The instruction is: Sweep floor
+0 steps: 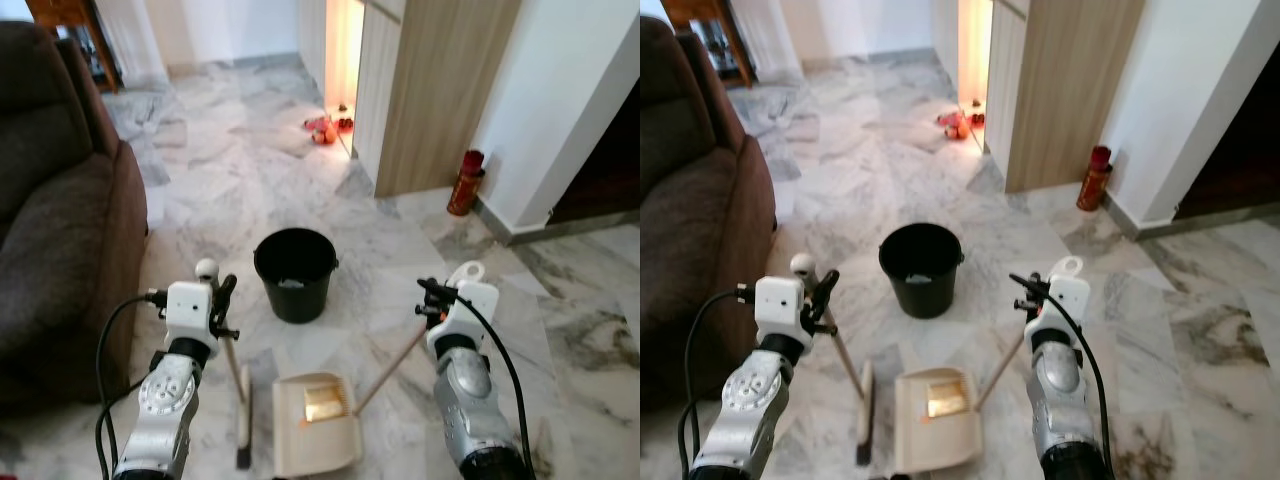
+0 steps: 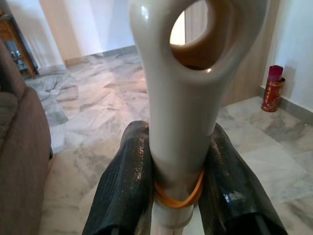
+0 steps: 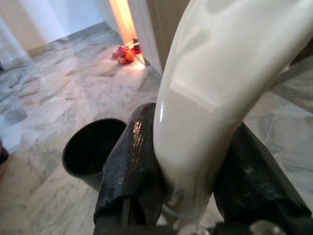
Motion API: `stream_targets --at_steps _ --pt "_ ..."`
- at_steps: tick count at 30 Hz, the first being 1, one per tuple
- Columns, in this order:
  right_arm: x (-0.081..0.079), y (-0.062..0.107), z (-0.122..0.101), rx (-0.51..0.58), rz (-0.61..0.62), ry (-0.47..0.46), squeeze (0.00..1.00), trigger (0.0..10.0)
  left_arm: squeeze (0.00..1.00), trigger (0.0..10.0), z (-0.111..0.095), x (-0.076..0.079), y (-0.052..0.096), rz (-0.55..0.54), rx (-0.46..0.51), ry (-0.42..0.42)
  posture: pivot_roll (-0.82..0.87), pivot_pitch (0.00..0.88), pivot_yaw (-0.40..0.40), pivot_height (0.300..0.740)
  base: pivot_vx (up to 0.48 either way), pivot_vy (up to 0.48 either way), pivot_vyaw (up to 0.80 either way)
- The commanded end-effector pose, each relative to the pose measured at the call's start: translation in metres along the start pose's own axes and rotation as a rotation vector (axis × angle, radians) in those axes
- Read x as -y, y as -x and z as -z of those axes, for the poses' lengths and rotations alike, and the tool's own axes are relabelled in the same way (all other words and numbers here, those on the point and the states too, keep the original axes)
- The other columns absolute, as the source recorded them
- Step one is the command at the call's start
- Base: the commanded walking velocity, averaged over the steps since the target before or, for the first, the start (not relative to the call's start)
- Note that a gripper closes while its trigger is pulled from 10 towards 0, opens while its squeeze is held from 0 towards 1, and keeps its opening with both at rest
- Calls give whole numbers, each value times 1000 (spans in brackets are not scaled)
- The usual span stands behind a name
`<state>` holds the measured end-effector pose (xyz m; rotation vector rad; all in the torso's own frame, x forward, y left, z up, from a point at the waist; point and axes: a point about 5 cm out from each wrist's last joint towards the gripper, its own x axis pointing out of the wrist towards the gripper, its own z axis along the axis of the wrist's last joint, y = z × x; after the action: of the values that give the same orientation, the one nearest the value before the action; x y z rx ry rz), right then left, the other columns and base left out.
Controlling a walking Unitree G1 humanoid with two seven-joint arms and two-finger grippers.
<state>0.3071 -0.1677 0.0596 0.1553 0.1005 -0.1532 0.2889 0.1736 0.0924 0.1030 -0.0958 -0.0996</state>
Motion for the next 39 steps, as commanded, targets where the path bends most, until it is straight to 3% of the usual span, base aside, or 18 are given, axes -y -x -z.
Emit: stream_targets --at_steps 1,16,39 --pt "-3 -3 -9 41 -9 2 0 10000 0 10000 -9 -3 -4 -5 40 -6 84 42 25 740 255 0 0" --pt "-5 -5 -10 43 -18 3 0 10000 0 10000 -10 -1 -6 5 49 -7 82 24 26 740 282 0 0" --pt "-9 -4 -11 57 -41 37 0 10000 0 10000 -11 0 -7 5 53 -6 86 38 24 740 10 0 199"
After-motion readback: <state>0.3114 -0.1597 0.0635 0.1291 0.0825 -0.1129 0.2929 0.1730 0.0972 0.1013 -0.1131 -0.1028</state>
